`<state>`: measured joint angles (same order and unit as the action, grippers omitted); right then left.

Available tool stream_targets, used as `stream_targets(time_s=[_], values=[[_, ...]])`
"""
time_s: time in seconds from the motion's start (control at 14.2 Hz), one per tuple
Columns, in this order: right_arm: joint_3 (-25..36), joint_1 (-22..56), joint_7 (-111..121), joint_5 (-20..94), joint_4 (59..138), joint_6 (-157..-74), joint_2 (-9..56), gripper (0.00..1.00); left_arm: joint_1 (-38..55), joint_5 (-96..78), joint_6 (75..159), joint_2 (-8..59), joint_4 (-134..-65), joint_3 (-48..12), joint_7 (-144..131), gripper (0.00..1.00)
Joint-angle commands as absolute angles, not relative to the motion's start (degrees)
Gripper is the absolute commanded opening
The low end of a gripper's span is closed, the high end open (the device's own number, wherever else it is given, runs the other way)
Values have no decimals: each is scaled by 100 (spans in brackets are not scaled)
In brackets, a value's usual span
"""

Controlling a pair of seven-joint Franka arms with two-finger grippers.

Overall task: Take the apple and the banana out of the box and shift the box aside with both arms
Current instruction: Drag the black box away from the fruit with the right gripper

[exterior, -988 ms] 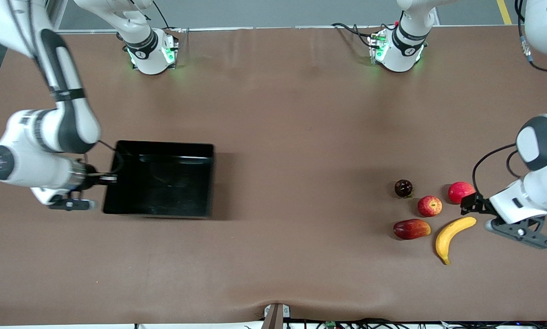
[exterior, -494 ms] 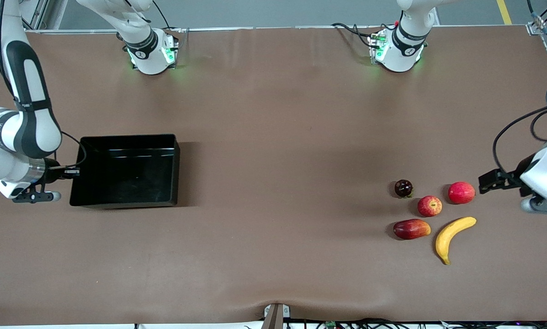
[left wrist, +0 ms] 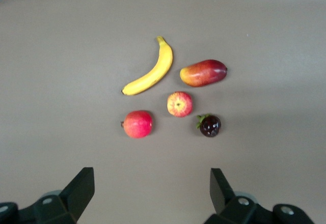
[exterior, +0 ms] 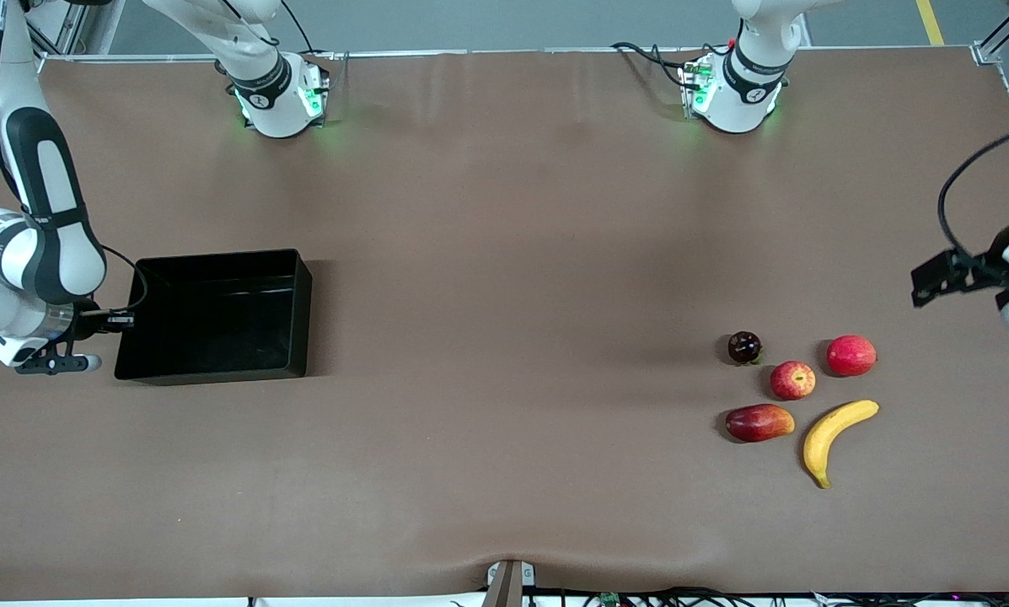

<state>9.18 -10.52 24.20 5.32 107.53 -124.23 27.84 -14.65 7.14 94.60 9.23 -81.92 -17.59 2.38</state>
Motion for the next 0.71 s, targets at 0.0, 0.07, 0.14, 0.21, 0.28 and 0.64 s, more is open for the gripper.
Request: stream_targets(time_s=[0.0, 0.07, 0.14, 0.21, 0.28, 0.64], values=[[870, -1134, 2452, 589, 10460, -12052, 2821, 100, -1459, 292, 8967, 397, -8402, -1697, 202, 100], [870, -1090, 2461, 589, 10189, -11728, 2813, 100, -1372, 142, 8869, 204, -8507, -1574, 133, 100], [861, -1012, 2461, 580, 9882, -11359, 2813, 100, -1119, 123, 8851, 11, -8699, -1364, 19, 100], [835, -854, 2478, 580, 9644, -11086, 2804, 100, -847, 114, 8798, -191, -8893, -1127, -113, 100], [844, -635, 2479, 537, 9502, -11100, 2804, 100, -635, 114, 8763, -385, -9112, -968, -271, 100], [818, 78, 2434, 47, 7844, -9971, 2795, 100, -80, 123, 8525, -808, -9360, -722, -668, 100]])
